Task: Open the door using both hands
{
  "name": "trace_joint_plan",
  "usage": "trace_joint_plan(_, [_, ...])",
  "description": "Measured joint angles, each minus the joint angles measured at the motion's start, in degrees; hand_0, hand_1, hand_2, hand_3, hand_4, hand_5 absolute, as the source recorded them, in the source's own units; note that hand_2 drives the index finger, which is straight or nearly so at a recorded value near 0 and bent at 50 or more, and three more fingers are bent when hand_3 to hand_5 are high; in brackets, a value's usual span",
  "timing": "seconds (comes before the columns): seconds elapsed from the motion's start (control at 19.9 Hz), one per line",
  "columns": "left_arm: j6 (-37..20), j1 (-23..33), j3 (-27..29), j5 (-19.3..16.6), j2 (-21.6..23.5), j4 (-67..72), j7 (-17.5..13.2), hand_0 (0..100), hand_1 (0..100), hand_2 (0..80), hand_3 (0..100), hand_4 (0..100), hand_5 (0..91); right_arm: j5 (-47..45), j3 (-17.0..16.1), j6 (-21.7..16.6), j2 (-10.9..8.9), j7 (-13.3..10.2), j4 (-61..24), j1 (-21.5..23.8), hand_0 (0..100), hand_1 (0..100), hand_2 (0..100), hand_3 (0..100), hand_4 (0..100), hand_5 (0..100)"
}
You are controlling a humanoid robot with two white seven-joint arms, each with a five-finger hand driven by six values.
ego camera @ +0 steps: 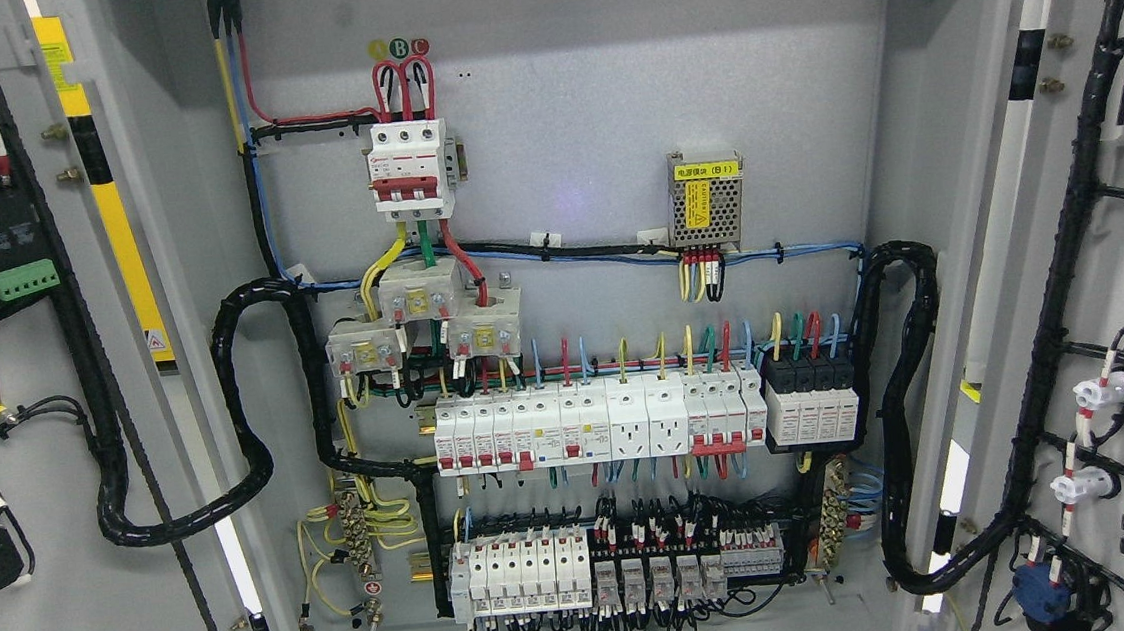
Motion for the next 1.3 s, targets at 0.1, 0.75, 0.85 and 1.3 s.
trace_joint_plan(0.1, [0.00,-0.01,-0.04,0.04,0.14,-0.17,0.07,12,56,0.0,0,0,0.0,-0.04,0.29,0.00,-0.19,-0.01,-0.09,-0.06,0,50,4,0,0,0])
trace_joint_plan(0.75, [0.05,5.60,-4.29,0.08,-1.05,-8.32,7.65,12,56,0.0,0,0,0.0,-0.13,5.36,-0.19,-1.65,-0.01,-0.75,-1.71,0,50,4,0,0,0])
trace_joint_plan(0.85, [-0.17,6.13,-5.64,0.04,-1.41,-9.96,7.92,12,56,0.0,0,0,0.0,-0.13,6.27,-0.19,-1.82,0.08,-0.80,-1.91,0,50,4,0,0,0])
trace_joint_plan(1.3, [-4.91,9.76,-16.65,-9.76,-5.19,-15.09,8.15,12,56,0.0,0,0,0.0,0.41,13.38,-0.20,-2.13,0.76,-0.39,-2.01,0,50,4,0,0,0])
